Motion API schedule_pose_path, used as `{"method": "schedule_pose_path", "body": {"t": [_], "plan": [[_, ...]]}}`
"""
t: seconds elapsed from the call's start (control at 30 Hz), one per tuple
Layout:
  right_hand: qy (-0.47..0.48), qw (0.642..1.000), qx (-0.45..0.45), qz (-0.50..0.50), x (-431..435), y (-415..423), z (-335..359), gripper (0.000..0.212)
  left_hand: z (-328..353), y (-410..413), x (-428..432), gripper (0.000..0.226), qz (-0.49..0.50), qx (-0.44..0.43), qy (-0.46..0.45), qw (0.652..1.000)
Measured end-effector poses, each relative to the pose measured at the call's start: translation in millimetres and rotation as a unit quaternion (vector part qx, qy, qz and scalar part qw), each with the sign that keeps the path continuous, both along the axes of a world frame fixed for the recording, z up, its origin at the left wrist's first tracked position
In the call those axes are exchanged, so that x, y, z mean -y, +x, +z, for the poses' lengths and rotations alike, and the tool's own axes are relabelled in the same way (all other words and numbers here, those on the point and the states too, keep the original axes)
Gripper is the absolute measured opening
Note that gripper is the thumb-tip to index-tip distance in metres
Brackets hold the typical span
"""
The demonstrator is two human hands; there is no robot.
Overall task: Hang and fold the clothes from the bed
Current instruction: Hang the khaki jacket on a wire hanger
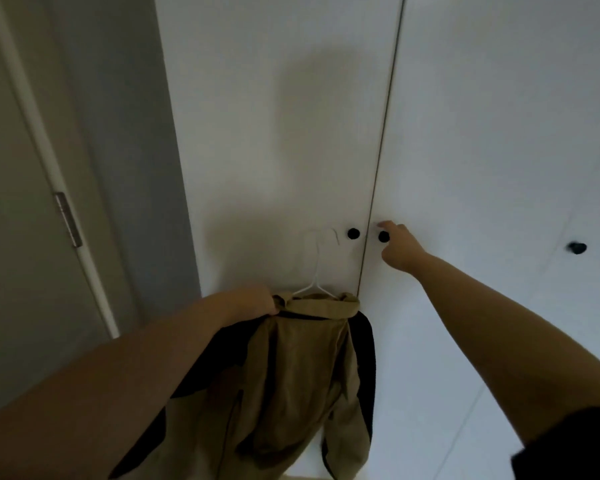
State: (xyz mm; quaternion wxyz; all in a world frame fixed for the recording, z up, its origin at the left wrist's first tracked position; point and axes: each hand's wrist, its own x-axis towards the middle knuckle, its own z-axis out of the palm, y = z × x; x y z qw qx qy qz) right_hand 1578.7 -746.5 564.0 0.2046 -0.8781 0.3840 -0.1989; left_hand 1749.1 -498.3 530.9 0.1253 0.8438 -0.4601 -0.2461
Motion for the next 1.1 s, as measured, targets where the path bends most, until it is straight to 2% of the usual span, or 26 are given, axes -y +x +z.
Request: {"method": "schedule_pose_path", "body": {"t": [0.07,0.17,0.23,0.33,0.47,0.63,0.77,0.87,0.93,1.1], "plan": [[-0.024,0.999,-0.037,-0.013,4,13,-6,0.064,2,17,-1,0.016,-0.01,0.011,0.001,1.0],[-0.118,0.986,-0.108,-0.047,4,19,-11,0.06,5,30,1,0.028,-0.022,0.034,0.006,0.999],[-0.169,0.976,-0.123,-0.066,-4,19,-12,0.058,3,37,4,0.034,-0.031,0.045,0.005,0.998],[-0.216,0.967,-0.111,-0.083,-22,12,-16,0.053,-2,43,10,0.034,-0.032,0.066,0.0,0.997],[-0.276,0.955,-0.032,-0.106,-51,-21,-24,0.031,1,24,20,0.033,-0.048,0.087,0.005,0.995],[-0.323,0.93,-0.011,-0.173,-93,-94,-28,0.041,5,-27,47,0.023,-0.123,0.07,0.004,0.99],[-0.302,0.92,0.03,-0.246,-130,-161,-25,0.037,-5,-86,75,0.023,-0.16,0.02,-0.022,0.987],[-0.234,0.913,0.064,-0.328,-144,-203,-25,0.029,-10,-135,89,0.017,-0.199,0.022,-0.031,0.979],[-0.189,0.9,0.062,-0.388,-143,-233,-26,0.026,-11,-165,98,0.024,-0.217,0.038,-0.033,0.975],[-0.083,0.862,0.068,-0.496,-134,-309,-15,0.03,-17,-213,110,0.032,-0.203,-0.01,-0.081,0.976]]}}
